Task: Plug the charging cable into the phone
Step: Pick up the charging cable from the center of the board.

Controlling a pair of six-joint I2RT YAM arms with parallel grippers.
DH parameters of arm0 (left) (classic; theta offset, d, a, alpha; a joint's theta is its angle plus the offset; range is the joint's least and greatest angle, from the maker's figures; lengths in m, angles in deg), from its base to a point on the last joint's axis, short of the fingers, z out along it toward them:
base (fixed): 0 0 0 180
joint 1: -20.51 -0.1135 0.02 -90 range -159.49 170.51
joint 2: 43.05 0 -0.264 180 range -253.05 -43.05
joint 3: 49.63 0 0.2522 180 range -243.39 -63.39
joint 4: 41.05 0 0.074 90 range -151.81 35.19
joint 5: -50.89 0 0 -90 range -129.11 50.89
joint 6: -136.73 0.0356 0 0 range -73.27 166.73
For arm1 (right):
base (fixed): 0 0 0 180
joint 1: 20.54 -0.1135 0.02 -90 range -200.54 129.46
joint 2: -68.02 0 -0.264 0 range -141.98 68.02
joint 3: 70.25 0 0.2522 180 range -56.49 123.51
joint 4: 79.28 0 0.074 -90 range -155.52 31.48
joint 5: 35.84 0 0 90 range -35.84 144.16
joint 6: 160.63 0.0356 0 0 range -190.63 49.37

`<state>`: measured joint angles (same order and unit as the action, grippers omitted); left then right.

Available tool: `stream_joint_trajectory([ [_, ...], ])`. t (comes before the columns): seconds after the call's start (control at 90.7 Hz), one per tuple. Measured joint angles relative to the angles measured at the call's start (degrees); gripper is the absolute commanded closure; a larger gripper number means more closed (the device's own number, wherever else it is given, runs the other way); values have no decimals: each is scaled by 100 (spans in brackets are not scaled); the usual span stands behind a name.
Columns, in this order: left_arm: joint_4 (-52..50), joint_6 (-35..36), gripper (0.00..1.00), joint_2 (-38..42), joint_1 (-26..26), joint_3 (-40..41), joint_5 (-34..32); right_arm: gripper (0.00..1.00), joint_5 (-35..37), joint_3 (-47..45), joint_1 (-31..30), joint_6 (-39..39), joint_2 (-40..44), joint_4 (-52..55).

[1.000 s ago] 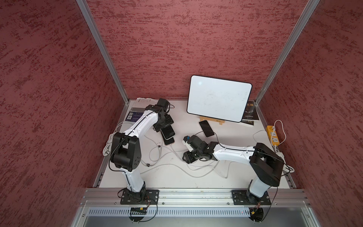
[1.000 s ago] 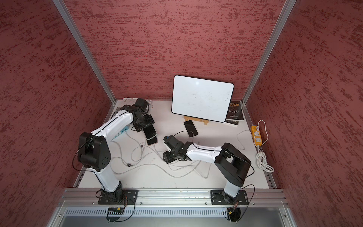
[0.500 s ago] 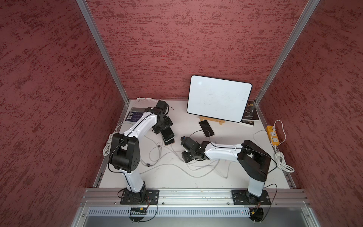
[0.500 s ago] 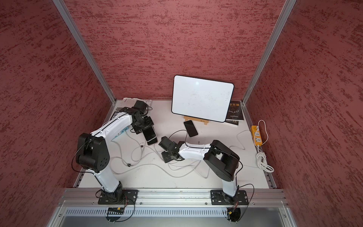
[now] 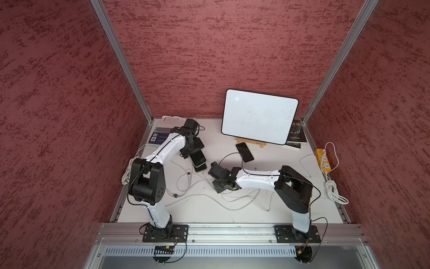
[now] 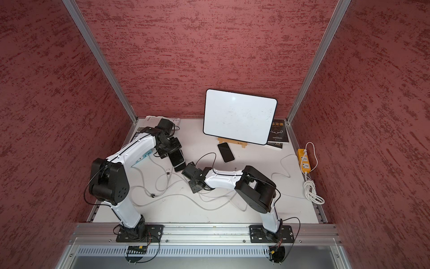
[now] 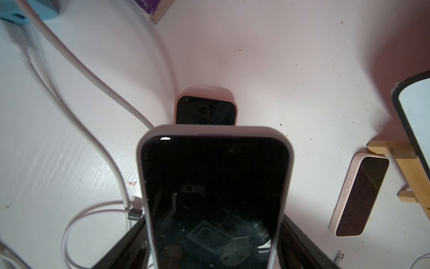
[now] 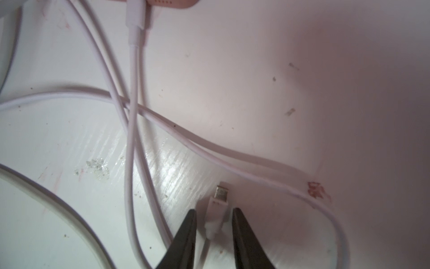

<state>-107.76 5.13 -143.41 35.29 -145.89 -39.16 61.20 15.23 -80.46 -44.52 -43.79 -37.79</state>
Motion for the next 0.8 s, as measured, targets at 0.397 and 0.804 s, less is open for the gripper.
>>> stream_joint_trajectory([
  [0.397, 13, 13, 100, 0, -55, 81, 2, 96, 323, 310, -116, 92, -221, 229],
  [0.804, 33, -11, 100, 17, -96, 81, 208, 100, 306, 9, -98, -472, 114, -162],
])
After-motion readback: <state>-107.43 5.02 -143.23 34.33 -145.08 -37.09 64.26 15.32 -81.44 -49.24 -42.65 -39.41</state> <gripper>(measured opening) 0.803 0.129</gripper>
